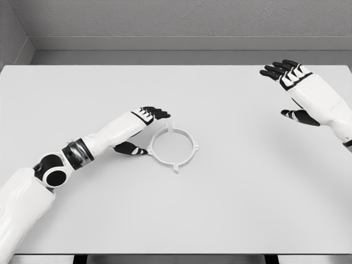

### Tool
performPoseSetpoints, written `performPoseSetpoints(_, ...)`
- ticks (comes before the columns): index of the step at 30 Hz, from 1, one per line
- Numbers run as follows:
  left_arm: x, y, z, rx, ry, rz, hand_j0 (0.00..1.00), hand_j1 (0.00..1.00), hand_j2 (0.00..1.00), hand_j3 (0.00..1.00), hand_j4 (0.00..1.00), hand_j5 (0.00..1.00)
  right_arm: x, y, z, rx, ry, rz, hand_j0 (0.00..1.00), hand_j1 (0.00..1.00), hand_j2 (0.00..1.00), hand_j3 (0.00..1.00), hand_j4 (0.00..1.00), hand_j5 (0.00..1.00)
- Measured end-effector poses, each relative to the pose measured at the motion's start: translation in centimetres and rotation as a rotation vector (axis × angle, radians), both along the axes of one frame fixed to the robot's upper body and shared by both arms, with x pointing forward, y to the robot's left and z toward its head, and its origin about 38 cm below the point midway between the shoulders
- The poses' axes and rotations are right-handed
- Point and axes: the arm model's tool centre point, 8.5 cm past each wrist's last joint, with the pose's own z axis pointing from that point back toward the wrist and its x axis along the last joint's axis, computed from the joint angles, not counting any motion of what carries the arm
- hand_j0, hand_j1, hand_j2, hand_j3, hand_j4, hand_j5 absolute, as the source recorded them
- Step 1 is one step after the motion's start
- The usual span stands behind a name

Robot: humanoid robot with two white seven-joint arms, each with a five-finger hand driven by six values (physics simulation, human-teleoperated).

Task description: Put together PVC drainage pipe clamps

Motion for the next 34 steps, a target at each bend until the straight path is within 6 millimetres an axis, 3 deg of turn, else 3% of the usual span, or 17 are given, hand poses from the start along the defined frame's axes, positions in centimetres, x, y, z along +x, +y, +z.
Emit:
performPoseSetpoints(13, -0.4, -0.7, -0.1, -0.008, 0.001, -0.015, 1.0, 1.0, 1.0, 1.0, 1.0, 1.0, 0.0, 0.0, -0.1, 0.001, 0.002, -0.001, 1.0, 1.0, 1.0, 1.0, 1.0, 1.0)
performPoseSetpoints(20, 0.0, -0.1, 1.0, -0.008, -0.024, -0.009, 1.0, 1.0, 1.0, 1.0, 1.0, 1.0, 0.0, 0.0, 0.0, 0.001, 0.001, -0.001, 1.0, 1.0, 1.0, 1.0, 1.0, 1.0)
performPoseSetpoints(24, 0.6, 4.4, 2.1, 0.041, -0.036, 0.047, 1.0, 1.0, 1.0, 1.0, 1.0, 1.0, 0.0, 0.0, -0.1, 0.001, 0.001, -0.001, 1.0, 1.0, 1.0, 1.0, 1.0, 1.0)
performPoseSetpoints(34, 1.1, 19.3, 6.7, 0.113, -0.034, 0.311, 1.0, 1.0, 1.0, 1.0, 1.0, 1.0, 0.0, 0.0, 0.0, 0.001, 0.001, 0.0, 1.0, 1.0, 1.0, 1.0, 1.0, 1.0)
